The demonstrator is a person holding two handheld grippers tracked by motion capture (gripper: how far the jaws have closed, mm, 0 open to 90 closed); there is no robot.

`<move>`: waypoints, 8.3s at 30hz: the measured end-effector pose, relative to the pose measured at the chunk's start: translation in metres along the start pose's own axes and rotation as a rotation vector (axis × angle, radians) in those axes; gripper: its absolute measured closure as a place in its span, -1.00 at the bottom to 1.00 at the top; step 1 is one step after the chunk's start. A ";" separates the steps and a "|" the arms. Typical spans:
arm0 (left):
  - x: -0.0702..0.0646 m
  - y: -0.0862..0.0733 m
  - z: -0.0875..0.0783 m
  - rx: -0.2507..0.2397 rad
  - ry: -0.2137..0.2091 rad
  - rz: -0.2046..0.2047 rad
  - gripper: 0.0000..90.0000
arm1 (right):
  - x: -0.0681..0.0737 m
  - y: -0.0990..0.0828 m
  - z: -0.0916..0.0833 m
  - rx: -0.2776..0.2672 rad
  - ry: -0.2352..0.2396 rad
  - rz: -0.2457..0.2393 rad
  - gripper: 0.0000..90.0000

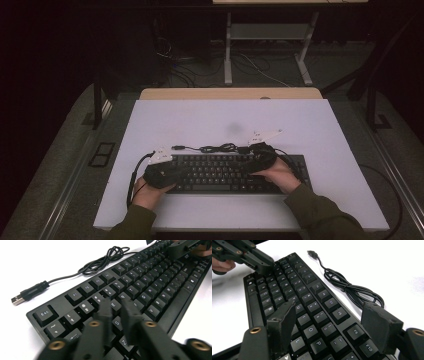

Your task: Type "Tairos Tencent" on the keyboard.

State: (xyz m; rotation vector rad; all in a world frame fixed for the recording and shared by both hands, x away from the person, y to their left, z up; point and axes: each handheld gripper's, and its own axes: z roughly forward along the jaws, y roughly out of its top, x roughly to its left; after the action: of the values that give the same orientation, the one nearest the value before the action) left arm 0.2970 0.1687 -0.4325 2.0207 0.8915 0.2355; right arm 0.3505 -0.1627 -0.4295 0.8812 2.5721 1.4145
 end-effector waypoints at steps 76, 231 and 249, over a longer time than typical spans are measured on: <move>-0.016 0.002 0.006 0.042 -0.133 0.055 0.98 | -0.002 -0.003 0.002 -0.015 -0.048 0.008 -0.70; -0.012 0.041 0.051 0.079 -0.097 0.142 0.86 | 0.009 -0.048 -0.044 0.134 0.063 -0.055 0.99; -0.014 0.039 0.058 0.153 -0.127 0.137 0.98 | 0.009 -0.048 -0.044 0.135 0.061 -0.056 0.99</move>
State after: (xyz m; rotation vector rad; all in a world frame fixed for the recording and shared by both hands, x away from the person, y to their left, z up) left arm 0.3336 0.1078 -0.4333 2.2153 0.7106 0.1159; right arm 0.3070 -0.2112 -0.4409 0.7875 2.7423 1.2852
